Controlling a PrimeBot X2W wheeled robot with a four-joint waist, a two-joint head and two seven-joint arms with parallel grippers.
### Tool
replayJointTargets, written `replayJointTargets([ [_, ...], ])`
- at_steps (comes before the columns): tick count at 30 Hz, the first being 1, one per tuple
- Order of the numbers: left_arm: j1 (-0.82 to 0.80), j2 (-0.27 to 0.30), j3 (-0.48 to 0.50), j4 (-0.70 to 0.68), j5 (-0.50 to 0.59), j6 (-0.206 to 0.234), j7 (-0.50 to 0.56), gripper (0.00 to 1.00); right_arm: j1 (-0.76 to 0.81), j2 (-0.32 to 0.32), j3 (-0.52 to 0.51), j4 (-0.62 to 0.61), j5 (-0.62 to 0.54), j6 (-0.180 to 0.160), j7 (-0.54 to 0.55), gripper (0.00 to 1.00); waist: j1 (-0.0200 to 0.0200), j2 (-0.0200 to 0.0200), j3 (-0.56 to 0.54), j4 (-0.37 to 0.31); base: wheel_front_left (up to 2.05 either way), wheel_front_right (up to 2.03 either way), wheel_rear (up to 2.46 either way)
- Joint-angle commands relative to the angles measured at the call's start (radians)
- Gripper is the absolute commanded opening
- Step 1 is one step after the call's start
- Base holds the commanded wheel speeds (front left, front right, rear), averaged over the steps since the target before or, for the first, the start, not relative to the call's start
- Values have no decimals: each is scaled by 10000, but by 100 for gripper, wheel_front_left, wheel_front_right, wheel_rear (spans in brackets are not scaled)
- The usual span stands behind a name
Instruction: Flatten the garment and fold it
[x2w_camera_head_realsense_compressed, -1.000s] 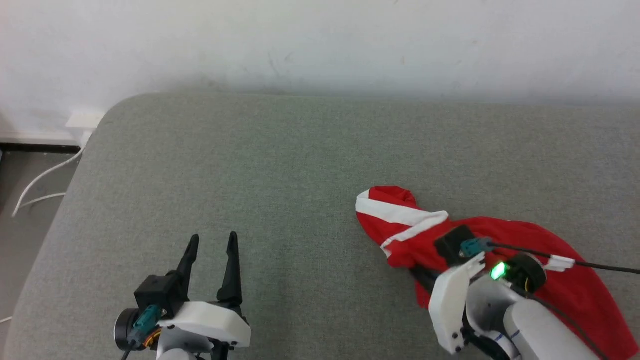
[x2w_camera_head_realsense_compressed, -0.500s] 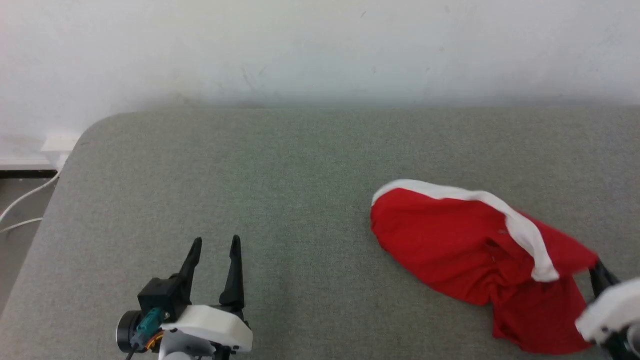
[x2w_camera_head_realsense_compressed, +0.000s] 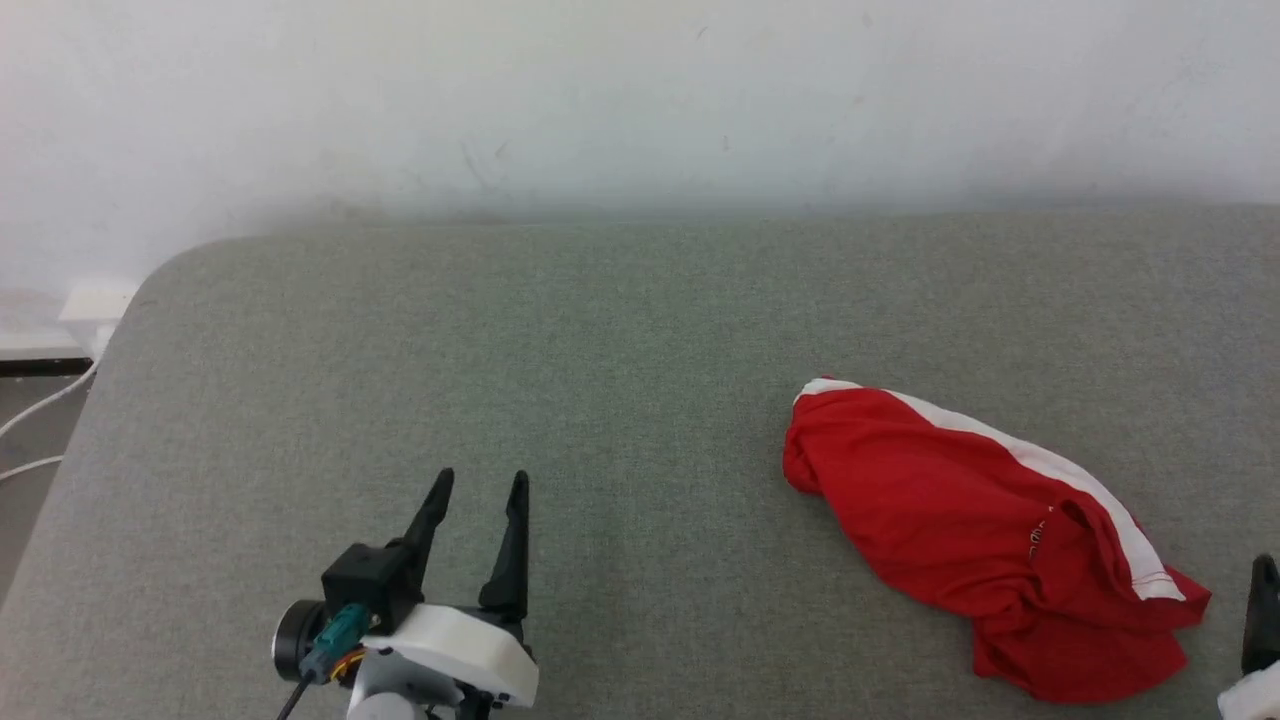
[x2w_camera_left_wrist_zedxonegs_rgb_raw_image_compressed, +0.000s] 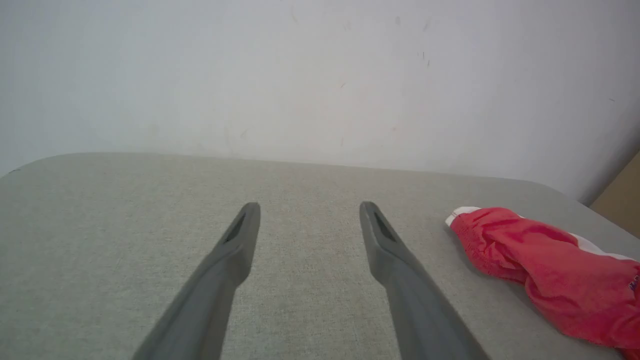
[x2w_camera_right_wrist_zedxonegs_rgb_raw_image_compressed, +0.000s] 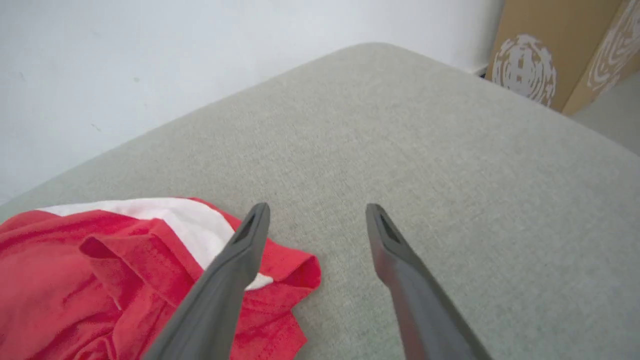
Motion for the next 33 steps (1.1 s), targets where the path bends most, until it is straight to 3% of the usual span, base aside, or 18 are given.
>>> replayJointTargets([
  [1, -254, -27, -109, 96, 63, -113, -47, 100, 187, 27, 192, -321, -234, -7, -323, 100, 0, 0, -94, -105, 0, 0, 0],
  [10, -1882, -79, -1212, 860, -179, -261, 517, 100, 1073, 28, 2770, -2736, -1109, -7, -1073, 100, 0, 0, -178, -716, 0, 0, 0],
  [20, -4828, -89, -3082, 3002, -1453, -200, 1563, 100, 1563, 29, 5404, -4547, -1525, -7, -1082, 100, 0, 0, 442, -1729, 0, 0, 0],
  [26, -6363, -90, -4251, 4879, -2375, -547, 2766, 100, 1501, 29, 6329, -4930, -1565, -7, -820, 100, 0, 0, 1030, -2210, 0, 0, 0],
  [33, -7632, -90, -5637, 6631, -3480, -802, 4914, 100, 1174, 29, 6927, -4912, -1373, -7, -804, 100, 0, 0, 1736, -2611, 0, 0, 0],
])
